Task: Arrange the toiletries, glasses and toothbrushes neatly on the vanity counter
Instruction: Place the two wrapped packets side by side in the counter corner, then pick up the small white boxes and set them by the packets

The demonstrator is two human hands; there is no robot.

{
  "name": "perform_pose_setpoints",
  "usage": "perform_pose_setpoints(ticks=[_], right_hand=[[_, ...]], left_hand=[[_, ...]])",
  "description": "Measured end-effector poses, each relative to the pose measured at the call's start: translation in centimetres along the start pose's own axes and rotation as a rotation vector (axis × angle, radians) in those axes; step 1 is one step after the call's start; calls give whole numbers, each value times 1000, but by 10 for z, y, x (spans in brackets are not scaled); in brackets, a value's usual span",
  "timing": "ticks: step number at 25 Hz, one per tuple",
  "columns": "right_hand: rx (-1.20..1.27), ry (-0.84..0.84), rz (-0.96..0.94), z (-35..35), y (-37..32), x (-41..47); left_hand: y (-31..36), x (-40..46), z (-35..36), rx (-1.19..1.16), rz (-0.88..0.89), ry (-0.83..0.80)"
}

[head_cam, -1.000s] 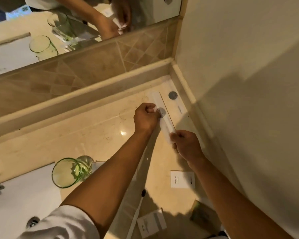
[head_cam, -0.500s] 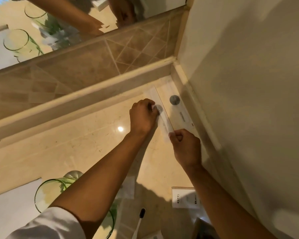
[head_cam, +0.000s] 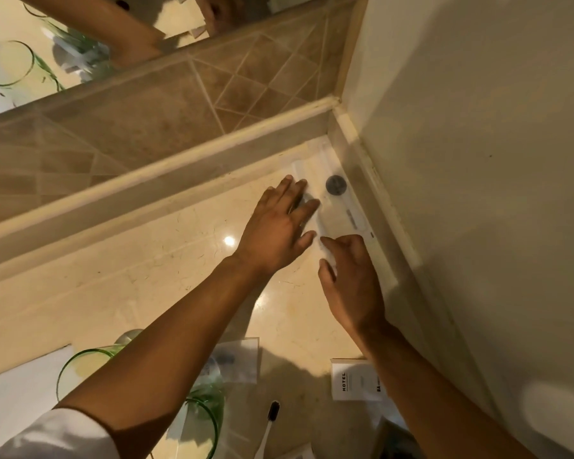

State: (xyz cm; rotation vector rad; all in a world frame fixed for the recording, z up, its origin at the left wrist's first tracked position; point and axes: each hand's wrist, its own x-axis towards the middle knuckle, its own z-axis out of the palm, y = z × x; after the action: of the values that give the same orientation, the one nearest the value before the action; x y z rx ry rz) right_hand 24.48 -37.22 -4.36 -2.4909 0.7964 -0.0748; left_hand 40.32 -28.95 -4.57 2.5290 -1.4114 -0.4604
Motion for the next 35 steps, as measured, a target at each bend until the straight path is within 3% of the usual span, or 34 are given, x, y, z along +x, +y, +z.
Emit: perform_pose_setpoints(ticks=[5,21,27,30,32,35], right_hand=[[205,-47,64,9,5,7],[239,32,72,15,7,15],[113,97,87,-5,4,-7],[244,172,73,-18,5,-32],[268,143,112,-26,9,-52],[213,24,143,-34,19,-87]], left_hand=[[-3,6,5,29,-17,-52],[-2,7,8,-28,-55,4],[18,-32,7,-95,-109,53],[39,-67,0,-156,-104,130],[53,-93,-1,-217,-67,195],[79,-134,4,-287,-70,120]])
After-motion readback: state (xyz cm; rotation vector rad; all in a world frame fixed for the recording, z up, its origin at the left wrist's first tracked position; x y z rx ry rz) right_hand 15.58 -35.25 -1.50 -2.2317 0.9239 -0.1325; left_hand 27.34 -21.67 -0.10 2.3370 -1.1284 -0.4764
